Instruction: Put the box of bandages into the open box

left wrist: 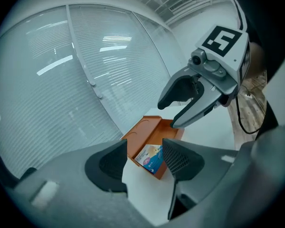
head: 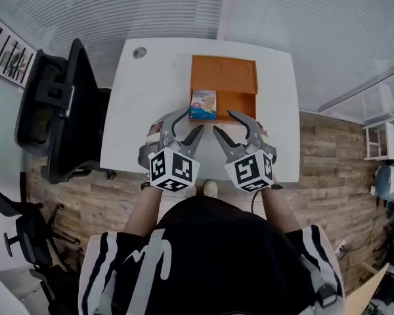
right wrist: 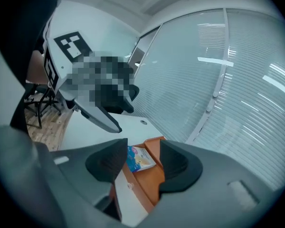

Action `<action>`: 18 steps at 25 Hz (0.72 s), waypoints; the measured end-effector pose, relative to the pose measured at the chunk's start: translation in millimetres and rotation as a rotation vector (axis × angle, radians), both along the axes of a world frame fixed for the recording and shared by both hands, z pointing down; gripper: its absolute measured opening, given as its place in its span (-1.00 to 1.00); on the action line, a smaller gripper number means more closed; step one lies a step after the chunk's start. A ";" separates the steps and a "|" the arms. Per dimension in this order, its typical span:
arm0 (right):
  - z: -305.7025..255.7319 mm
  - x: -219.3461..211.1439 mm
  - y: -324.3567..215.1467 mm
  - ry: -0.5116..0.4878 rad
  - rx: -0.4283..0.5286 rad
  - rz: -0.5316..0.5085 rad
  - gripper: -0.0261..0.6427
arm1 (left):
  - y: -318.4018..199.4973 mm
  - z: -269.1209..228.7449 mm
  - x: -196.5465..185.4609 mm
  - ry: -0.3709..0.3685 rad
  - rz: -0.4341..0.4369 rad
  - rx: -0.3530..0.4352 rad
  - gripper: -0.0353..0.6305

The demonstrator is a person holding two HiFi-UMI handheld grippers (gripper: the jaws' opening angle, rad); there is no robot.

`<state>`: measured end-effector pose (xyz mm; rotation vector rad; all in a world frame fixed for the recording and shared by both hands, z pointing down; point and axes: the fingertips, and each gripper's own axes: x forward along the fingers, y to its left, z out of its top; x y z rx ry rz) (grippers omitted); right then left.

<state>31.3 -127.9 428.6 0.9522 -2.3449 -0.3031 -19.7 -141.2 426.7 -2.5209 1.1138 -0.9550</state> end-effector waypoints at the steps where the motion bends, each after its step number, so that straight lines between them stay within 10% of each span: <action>1: -6.1 0.8 0.5 -0.031 -0.005 0.004 -0.30 | 0.5 -6.3 0.4 0.029 -0.004 0.006 -0.18; 18: -88.7 10.8 2.7 -0.305 0.070 0.026 -0.30 | 4.5 -62.2 -6.0 0.316 -0.032 0.057 -0.18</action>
